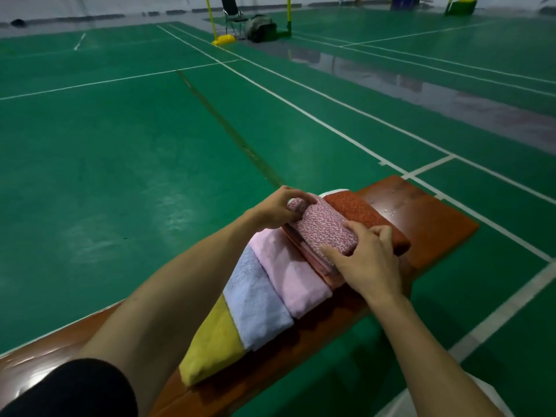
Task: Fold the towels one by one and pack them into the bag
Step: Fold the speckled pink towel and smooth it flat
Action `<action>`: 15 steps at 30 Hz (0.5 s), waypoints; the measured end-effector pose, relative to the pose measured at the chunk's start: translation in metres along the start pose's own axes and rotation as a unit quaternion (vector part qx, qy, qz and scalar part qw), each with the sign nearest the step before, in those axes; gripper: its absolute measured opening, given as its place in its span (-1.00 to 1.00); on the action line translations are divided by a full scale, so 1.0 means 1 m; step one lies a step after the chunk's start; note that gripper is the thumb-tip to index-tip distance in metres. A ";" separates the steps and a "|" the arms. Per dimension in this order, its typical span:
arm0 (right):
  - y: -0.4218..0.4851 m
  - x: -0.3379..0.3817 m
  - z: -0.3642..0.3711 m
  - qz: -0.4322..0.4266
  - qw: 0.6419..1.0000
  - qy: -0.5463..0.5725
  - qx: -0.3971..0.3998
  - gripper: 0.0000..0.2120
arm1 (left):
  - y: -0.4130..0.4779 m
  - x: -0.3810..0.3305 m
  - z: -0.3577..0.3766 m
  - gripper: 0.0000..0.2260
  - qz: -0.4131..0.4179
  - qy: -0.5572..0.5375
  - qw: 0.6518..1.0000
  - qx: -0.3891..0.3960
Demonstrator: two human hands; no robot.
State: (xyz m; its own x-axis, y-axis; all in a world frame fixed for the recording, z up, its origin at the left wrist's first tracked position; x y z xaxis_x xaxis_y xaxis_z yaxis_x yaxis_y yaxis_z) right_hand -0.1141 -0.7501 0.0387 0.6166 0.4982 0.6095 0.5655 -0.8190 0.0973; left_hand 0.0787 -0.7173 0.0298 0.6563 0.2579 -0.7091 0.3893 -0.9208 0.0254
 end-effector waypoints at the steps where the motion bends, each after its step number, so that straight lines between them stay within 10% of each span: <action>1: 0.002 0.002 -0.006 -0.004 0.999 -0.040 -0.005 -0.39 | 0.001 0.003 0.001 -0.57 -0.006 0.007 1.000 0.004; 5: 0.020 0.010 -0.040 -0.038 0.993 -0.064 -0.097 -0.39 | 0.004 0.007 0.003 -0.62 -0.014 0.029 0.999 0.007; 15: 0.035 -0.028 0.042 0.023 0.995 -0.082 0.052 -0.07 | 0.000 0.000 0.028 -0.41 0.047 0.126 0.990 0.048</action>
State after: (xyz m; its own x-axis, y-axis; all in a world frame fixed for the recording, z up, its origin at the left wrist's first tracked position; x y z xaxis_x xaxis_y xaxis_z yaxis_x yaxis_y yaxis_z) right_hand -0.0890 -0.7806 -0.0076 0.7199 0.5074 0.4736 0.5825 -0.8127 -0.0148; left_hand 0.0605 -0.7257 0.0097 0.8320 0.2238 -0.5076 0.2639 -0.9645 0.0073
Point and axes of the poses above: each hand's wrist, its own y-axis towards the middle knuckle, its own z-axis out of the palm, x = y × z, the point moved 10 cm from there along y, towards the middle knuckle, and after that the axes turned 2 degrees about -x, right-handed, at the moved point
